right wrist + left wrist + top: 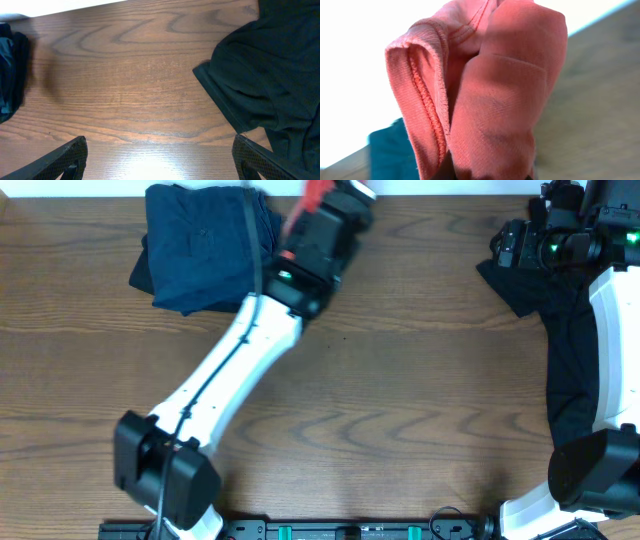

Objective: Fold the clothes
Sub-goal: 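Lift and carry the red shirt to the navy stack at top left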

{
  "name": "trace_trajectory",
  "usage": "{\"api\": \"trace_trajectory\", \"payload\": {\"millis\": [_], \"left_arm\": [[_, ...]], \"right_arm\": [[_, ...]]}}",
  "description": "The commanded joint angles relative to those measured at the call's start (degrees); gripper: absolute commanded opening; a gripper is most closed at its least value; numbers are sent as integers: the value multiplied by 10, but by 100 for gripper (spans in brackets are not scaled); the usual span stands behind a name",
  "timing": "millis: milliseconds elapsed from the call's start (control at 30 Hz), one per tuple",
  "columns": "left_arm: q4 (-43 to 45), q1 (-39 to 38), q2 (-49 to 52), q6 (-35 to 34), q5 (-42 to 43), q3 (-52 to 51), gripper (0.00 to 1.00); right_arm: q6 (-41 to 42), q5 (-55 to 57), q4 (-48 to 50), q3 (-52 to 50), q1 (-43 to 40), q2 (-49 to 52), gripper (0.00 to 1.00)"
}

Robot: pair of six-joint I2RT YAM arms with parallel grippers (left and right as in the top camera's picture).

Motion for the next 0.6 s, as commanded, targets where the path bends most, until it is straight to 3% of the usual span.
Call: {"api": "trace_trajectory", "payload": {"millis": [0, 167, 433, 567], "left_arm": [[9, 50, -34, -7, -49, 6, 6], [38, 116, -40, -6, -66, 6, 6], [61, 199, -36, 96, -83, 6, 6], [65, 246, -21, 101, -112, 6, 6]], "right_arm": [[1, -7, 3, 3, 5, -2, 90], [1, -16, 3, 3, 5, -2, 90], [1, -17, 6, 3, 5, -2, 90], [1, -17, 3, 3, 5, -2, 90]]}}
